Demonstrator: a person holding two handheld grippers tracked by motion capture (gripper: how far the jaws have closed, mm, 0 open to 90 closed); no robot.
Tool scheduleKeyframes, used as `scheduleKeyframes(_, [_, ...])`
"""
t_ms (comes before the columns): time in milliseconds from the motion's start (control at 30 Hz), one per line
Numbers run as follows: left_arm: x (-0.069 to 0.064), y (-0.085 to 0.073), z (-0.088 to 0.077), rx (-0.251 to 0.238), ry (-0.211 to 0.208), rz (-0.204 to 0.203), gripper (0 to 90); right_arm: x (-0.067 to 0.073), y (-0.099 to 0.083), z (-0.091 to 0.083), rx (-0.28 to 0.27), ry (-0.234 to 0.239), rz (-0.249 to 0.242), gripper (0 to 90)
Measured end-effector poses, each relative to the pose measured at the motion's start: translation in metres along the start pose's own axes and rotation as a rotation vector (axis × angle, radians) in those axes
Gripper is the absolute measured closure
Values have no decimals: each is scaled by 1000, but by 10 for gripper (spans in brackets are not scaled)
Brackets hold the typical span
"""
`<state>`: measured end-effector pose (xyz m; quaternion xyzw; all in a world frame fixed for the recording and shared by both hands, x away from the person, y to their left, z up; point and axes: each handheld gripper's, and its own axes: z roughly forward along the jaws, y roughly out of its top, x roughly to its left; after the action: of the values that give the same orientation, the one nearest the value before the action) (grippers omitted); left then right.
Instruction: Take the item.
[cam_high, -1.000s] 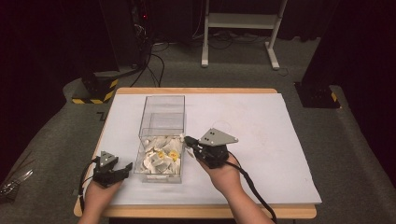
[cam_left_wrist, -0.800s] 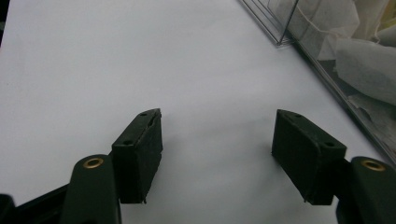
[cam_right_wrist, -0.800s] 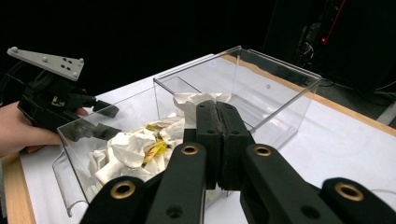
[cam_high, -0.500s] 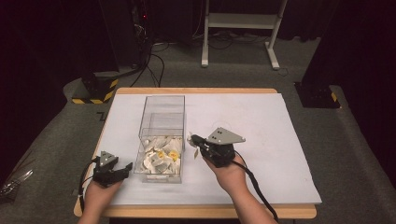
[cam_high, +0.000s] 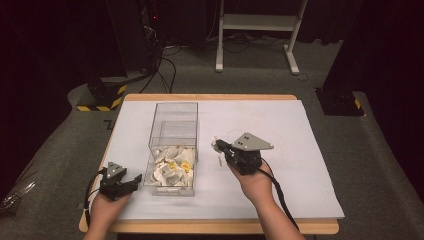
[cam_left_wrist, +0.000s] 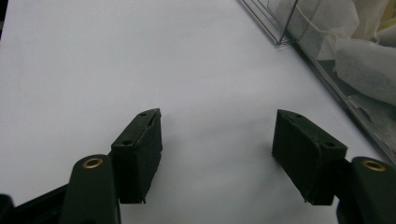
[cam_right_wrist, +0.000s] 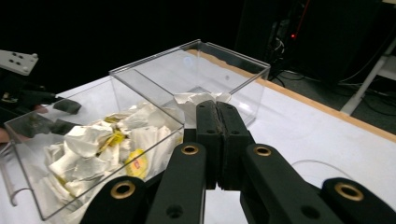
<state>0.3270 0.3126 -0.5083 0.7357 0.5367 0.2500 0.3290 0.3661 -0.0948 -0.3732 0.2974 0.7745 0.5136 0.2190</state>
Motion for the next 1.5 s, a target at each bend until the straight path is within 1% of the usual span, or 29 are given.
scheduleKeyframes(133, [0,0,0,0,2,3,333,-4,0,-2,-2,-14,3,894])
scheduleKeyframes(167, [0,0,0,0,1,2,333,-7,0,-3,1,-17,5,894])
scheduleKeyframes(267, [0,0,0,2,0,3,333,-10,1,-3,5,-28,-1,895])
scheduleKeyframes(300, [0,0,0,1,1,3,333,-14,1,-4,0,-39,3,894])
scheduleKeyframes(367, [0,0,0,1,1,3,333,-16,1,-4,1,-42,4,895])
scheduleKeyframes(400, [0,0,0,-1,1,2,332,-19,2,-5,-3,-50,12,894])
scheduleKeyframes(567, [0,0,0,1,0,3,332,-29,2,-6,-8,-70,15,895])
scheduleKeyframes(700, [0,0,0,-1,1,2,332,-36,3,-5,-14,-96,9,895])
scheduleKeyframes(767, [0,0,0,0,0,2,332,-39,4,-4,-13,-104,14,895])
scheduleKeyframes(933, [0,0,0,0,-1,2,331,-47,8,0,-6,-120,14,895])
scheduleKeyframes(1233, [0,0,0,0,-2,1,330,-62,14,12,7,-161,15,895])
scheduleKeyframes(1367, [0,0,0,-1,-3,1,329,-67,13,19,16,-177,22,895])
scheduleKeyframes(1500, [0,0,0,0,-4,1,327,-72,10,25,37,-193,31,894])
